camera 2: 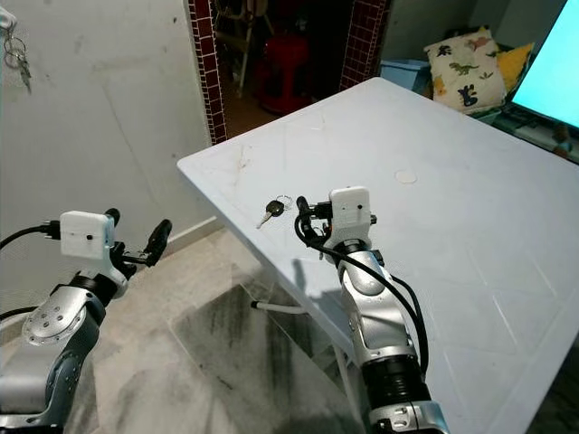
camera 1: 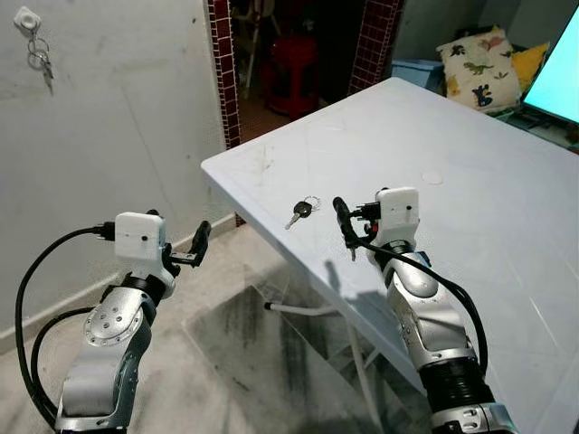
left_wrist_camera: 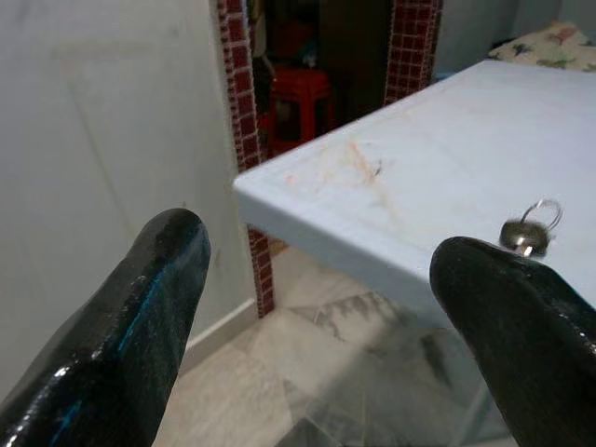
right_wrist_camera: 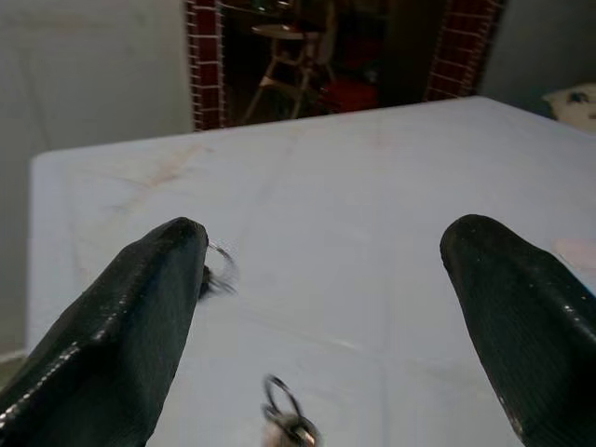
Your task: Hang keys on a hook
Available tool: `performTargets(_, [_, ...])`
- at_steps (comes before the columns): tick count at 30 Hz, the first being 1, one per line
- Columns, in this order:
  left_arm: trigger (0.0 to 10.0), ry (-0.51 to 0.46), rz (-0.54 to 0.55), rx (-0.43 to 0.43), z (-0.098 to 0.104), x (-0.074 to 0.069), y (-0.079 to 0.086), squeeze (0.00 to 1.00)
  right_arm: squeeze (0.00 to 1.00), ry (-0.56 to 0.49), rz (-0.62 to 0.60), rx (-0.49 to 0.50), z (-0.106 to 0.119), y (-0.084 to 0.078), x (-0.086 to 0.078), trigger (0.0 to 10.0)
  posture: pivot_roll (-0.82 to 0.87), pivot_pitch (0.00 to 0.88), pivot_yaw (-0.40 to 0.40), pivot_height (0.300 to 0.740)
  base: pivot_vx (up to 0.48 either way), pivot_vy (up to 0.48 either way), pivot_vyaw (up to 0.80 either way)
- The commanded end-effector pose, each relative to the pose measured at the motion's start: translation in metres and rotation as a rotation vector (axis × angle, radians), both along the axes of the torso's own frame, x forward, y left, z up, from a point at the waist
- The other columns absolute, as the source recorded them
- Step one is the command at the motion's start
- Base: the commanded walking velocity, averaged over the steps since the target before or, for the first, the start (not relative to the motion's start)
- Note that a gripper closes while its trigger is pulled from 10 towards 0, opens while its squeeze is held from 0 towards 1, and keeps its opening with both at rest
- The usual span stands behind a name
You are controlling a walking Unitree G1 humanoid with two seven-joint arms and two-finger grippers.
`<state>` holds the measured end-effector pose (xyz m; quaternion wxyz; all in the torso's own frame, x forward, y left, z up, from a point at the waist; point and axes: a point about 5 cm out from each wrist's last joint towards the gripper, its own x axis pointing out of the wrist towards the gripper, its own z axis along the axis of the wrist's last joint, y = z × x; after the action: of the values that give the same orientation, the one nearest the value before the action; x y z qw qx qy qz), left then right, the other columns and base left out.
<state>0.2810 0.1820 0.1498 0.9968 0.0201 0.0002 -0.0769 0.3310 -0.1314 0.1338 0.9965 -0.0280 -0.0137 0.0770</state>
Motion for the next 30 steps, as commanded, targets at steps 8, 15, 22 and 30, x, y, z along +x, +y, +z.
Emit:
performTargets(8, [10.0, -0.028, -0.074, 0.011, 0.014, 0.011, -0.009, 0.0, 0.0, -0.028, -0.047, -0.001, 0.004, -0.011, 0.0, 10.0, 0.14, 0.0, 0.063, 0.74, 0.0, 0.0, 0.0])
performTargets(15, [10.0, -0.012, -0.085, 0.012, 0.006, 0.012, -0.013, 0.0, 0.0, -0.026, -0.067, 0.009, 0.0, -0.011, -0.003, 10.0, 0.14, 0.0, 0.075, 0.74, 0.0, 0.0, 0.0])
performTargets(22, [10.0, 0.021, -0.103, -0.003, -0.005, 0.01, -0.021, 0.0, 0.0, -0.018, -0.102, 0.028, -0.005, -0.015, -0.014, 10.0, 0.11, 0.0, 0.092, 0.74, 0.0, 0.0, 0.0])
performTargets(30, [10.0, 0.043, -0.139, -0.032, -0.016, 0.007, -0.041, 0.0, 0.0, 0.062, -0.116, 0.001, -0.018, -0.019, -0.024, 10.0, 0.09, 0.0, 0.051, 0.74, 0.0, 0.0, 0.0])
